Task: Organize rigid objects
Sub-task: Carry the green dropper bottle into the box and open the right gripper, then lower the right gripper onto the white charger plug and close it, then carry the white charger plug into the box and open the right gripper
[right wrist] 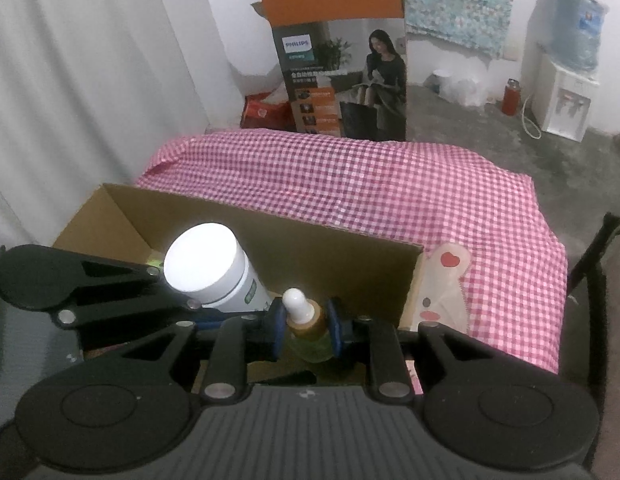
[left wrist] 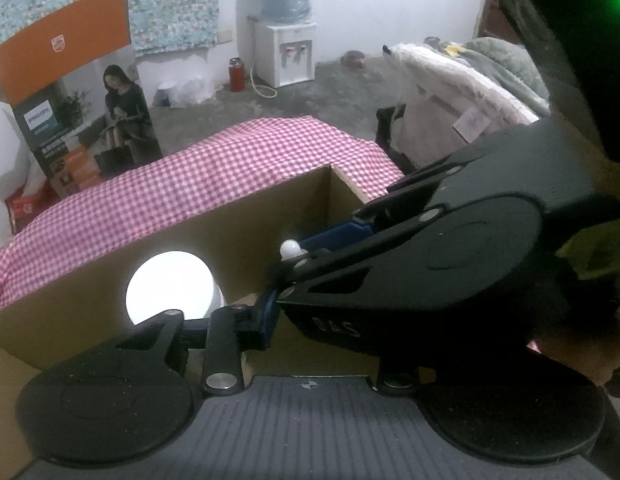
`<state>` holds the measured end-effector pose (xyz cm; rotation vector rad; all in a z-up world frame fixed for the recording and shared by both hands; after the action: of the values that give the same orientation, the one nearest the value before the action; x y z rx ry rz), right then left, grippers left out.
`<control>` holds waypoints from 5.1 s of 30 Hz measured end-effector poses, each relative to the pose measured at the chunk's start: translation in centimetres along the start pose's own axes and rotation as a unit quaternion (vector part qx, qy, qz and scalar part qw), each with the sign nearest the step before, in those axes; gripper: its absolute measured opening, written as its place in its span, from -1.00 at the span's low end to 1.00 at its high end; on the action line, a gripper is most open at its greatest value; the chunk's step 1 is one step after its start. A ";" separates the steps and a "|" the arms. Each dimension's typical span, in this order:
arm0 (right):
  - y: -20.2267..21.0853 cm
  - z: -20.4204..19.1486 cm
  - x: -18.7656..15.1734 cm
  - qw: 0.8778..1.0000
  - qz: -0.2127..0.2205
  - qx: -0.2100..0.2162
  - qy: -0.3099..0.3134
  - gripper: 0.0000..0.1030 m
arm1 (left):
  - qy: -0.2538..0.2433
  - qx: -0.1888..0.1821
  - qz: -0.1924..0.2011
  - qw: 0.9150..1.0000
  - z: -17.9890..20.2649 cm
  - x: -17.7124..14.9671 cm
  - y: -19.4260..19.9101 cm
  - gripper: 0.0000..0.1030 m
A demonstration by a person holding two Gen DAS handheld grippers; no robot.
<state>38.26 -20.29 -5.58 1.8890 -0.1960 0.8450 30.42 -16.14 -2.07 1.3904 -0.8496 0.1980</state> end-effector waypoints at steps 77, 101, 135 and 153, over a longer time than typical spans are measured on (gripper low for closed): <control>4.1 -18.8 -19.6 0.975 0.014 0.152 -0.165 -0.38 | -0.029 0.013 0.022 0.999 -3.0 -23.5 10.9 -0.09; 5.6 -20.8 -18.3 0.974 0.038 0.175 -0.142 -0.36 | -0.014 0.047 0.041 0.998 -3.8 -22.5 13.7 -0.12; 2.2 -6.1 -7.2 0.968 0.005 0.156 -0.198 -0.36 | 0.004 -0.035 -0.051 0.998 -3.3 -7.7 2.3 -0.14; 3.9 -5.6 -6.5 0.970 0.041 0.157 -0.183 -0.36 | -0.008 -0.010 -0.017 1.000 -3.3 -6.6 4.8 0.02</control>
<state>28.95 -18.88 -5.42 2.3425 -0.3873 0.5986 24.37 -9.78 -2.27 1.3898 -0.8385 0.1512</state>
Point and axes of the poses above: each gripper's, at about its wrist camera, not at the fingertips, and y roughly against the way its jaws point, z to its right, x to its top, the point moved 6 cm from there along -y, roughly the way its jaws point, and after that the axes turned 5 degrees about x, right-handed, at the moved point
